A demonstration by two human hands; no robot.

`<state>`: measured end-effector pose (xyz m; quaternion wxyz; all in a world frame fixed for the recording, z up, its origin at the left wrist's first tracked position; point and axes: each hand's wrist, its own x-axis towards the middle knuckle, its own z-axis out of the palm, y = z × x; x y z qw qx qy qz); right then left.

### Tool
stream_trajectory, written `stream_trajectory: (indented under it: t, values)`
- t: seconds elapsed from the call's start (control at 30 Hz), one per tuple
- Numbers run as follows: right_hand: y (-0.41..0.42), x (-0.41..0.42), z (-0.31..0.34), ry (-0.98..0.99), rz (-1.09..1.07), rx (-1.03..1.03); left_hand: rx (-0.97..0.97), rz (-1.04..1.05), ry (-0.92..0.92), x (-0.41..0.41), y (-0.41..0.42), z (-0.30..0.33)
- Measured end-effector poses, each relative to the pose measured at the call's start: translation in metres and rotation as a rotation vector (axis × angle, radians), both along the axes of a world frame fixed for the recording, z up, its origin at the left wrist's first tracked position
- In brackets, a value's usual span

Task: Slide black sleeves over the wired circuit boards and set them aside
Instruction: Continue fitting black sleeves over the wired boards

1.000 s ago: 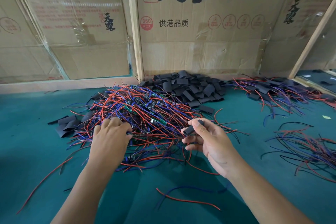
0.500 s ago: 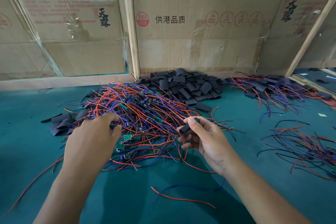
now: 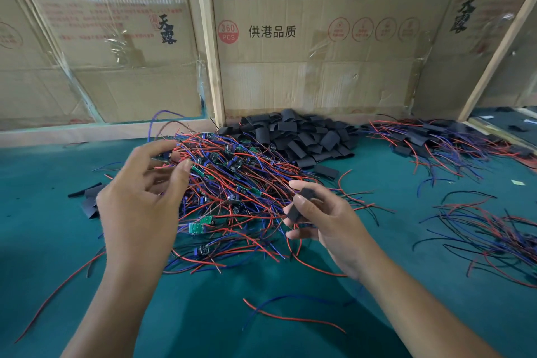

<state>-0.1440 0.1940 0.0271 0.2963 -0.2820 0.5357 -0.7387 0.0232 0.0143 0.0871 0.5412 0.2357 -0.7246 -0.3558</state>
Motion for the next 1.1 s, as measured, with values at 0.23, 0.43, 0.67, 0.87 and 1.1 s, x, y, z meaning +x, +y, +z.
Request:
stream_trajectory:
  t: [0.23, 0.43, 0.67, 0.87, 1.1]
  values:
    - [-0.004, -0.001, -0.01, 0.107, 0.0, 0.066, 0.015, 0.109, 0.021, 0.002, -0.021, -0.008]
    - [-0.002, -0.011, -0.019, 0.72, -0.176, 0.393, 0.084, -0.07, 0.195, -0.002, -0.011, -0.005]
    - [-0.001, -0.007, -0.019, 0.858, -0.192, 0.417, 0.227, -0.295, 0.322, -0.011, 0.001, -0.009]
    - [-0.002, -0.002, -0.015, 0.718, -0.047, 0.335, 0.29, -0.333, 0.321, -0.015, 0.004, -0.01]
    - [0.0, 0.002, -0.007, 0.74, -0.102, 0.303, 0.219, -0.314, 0.272, -0.014, 0.004, -0.011]
